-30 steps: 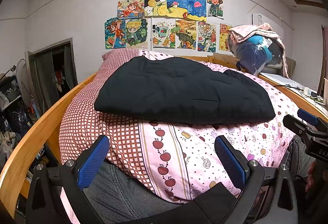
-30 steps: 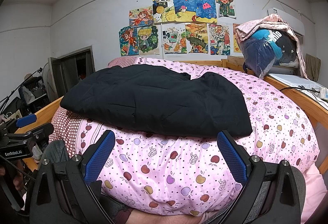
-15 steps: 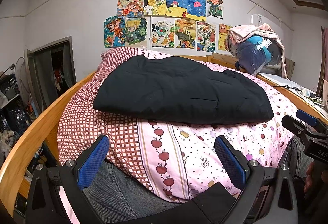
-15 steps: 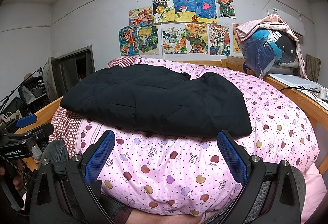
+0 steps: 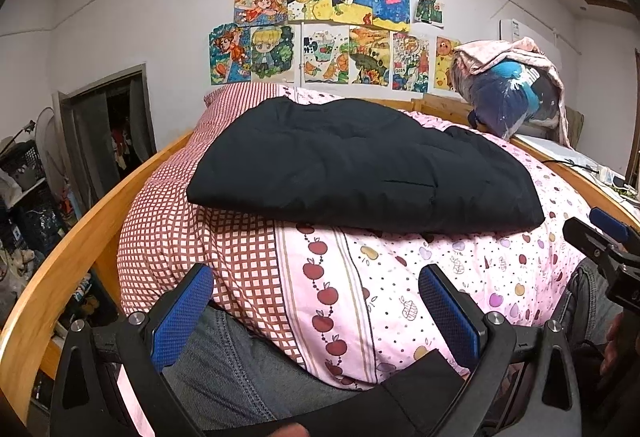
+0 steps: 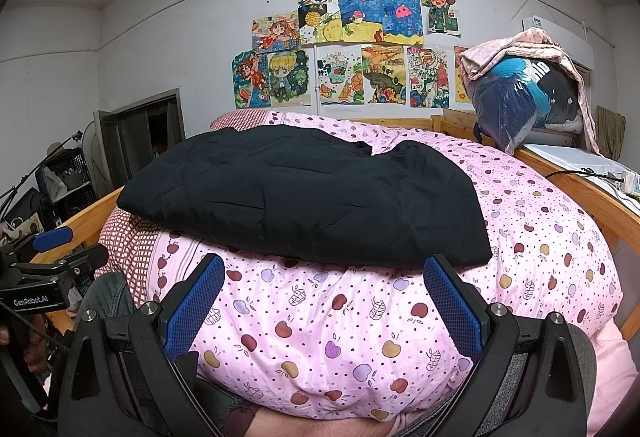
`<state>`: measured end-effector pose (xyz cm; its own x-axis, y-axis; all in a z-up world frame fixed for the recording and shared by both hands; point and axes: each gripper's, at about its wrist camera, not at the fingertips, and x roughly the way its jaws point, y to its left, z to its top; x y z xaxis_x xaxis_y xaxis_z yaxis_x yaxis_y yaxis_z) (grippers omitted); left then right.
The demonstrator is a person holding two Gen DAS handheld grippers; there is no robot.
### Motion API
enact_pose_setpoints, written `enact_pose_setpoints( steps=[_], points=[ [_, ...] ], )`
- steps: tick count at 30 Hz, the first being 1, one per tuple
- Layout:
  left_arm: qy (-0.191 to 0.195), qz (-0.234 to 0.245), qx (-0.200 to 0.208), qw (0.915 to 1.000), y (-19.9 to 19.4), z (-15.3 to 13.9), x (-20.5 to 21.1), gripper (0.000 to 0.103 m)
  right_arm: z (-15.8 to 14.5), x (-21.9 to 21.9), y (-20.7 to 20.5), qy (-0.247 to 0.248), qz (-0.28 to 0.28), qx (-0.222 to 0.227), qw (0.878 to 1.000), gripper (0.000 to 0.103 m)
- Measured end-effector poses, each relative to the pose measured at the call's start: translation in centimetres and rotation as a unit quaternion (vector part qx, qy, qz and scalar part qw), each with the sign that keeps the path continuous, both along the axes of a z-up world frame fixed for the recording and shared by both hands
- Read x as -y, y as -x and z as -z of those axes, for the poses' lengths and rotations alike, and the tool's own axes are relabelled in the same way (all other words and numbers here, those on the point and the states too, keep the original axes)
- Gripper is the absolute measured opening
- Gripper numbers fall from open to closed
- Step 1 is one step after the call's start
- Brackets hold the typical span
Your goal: Fold large clothes
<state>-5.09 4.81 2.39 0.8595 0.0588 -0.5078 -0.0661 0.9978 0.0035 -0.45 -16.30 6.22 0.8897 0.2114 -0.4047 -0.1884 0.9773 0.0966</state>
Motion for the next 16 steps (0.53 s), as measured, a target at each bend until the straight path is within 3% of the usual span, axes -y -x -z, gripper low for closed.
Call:
enact_pose_setpoints(
  steps=[16],
  points=[
    [0.007,0.011,-0.016,0.9998,-0.75,0.54,0.15,0.103,0.02,0.44,0.02,-0.001,0.0,-0.006,1.0,0.098]
  ],
)
